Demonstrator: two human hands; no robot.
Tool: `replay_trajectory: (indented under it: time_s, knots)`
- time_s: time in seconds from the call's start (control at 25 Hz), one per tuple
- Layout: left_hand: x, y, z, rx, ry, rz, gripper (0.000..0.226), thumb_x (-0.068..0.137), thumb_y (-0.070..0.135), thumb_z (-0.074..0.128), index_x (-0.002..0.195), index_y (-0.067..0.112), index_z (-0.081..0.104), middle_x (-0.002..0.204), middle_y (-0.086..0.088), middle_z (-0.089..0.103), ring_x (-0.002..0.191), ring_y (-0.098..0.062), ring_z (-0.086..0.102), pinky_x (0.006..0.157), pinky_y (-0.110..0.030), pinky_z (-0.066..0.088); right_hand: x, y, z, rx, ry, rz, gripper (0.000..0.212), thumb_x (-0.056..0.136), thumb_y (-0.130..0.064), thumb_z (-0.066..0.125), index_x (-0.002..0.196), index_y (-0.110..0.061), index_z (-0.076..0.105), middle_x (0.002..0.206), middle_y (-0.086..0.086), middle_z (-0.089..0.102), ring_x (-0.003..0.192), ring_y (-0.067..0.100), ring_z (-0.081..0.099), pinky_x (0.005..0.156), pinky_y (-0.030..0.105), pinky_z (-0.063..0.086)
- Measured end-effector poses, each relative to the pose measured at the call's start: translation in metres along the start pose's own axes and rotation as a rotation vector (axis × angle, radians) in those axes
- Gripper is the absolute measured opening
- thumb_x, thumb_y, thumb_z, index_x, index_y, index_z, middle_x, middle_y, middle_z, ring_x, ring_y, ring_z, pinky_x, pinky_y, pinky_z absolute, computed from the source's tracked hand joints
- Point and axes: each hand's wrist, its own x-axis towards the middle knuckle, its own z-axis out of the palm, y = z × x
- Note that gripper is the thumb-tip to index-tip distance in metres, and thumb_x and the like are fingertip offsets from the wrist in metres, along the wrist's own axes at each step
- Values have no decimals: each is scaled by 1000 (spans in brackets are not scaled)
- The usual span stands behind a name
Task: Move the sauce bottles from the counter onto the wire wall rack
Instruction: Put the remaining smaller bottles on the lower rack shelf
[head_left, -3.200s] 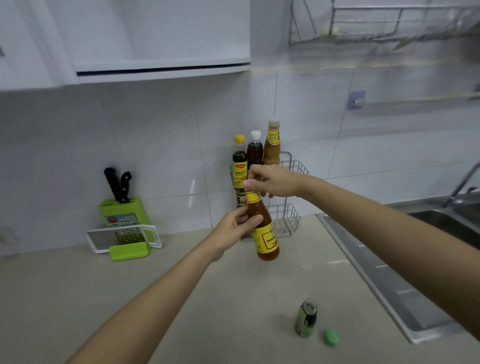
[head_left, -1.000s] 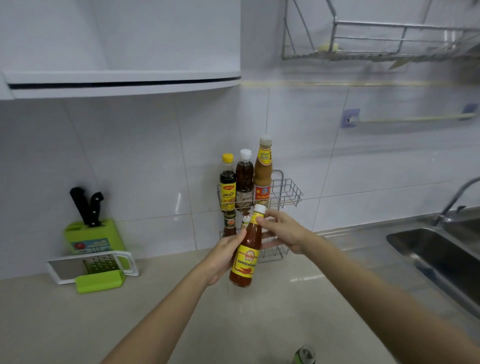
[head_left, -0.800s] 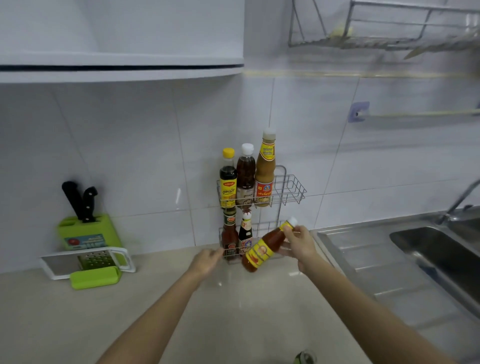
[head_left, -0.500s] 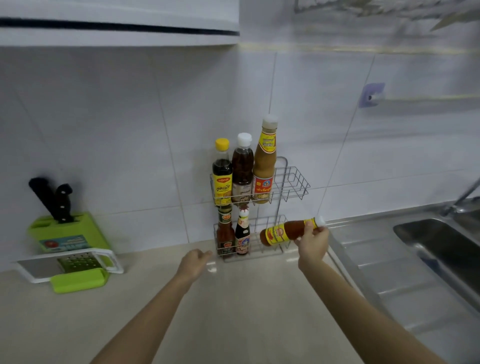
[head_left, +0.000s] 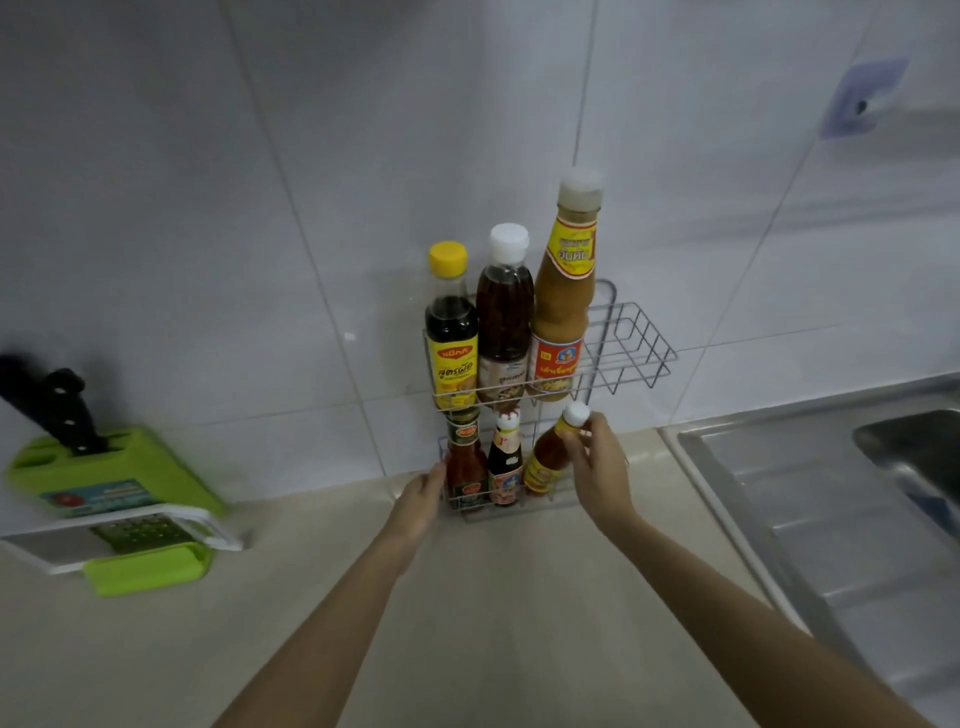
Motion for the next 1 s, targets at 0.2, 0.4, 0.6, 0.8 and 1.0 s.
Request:
replay_trajectory:
  time_s: [0.2,0.4,0.6,0.8,1.0]
  knots:
    - [9,-14,12,-78,70,10,58,95,57,34,134,21,55,136,-1,60,126,-19,54,113,-42,37,37,-1,-9,-162,-476,-199,35,99,-22,45,132,-9,42,123,-4,54,110,13,55,84,19,44]
    - [2,-11,23,-72,133,11,56,99,50,34,131,10,57,134,-7,61,124,-24,55,109,-37,40,31,9,-10,-147,-506,-102,28,100,-27,42,124,-12,45,106,-1,59,98,20,58,85,40,50]
    - [-20,-1,23,27,169,7,56,101,45,32,134,4,49,138,-12,54,128,-29,50,103,-34,37,17,1,-22,-167,-447,26,53,100,-43,35,137,-6,43,135,9,54,127,27,49,104,40,38]
    - [-73,-34,32,221,210,199,28,99,22,47,117,3,57,123,-16,61,115,-30,57,85,-24,39,-29,-6,-81,-305,-340,106,51,96,-52,36,95,-8,62,94,7,70,93,28,64,87,42,49]
    - [-125,-81,66,651,-542,442,44,84,5,62,125,15,52,127,-1,49,126,-16,49,104,-15,38,-121,46,-134,-797,-715,171,33,95,-41,48,102,-12,62,95,4,71,90,24,64,77,32,48]
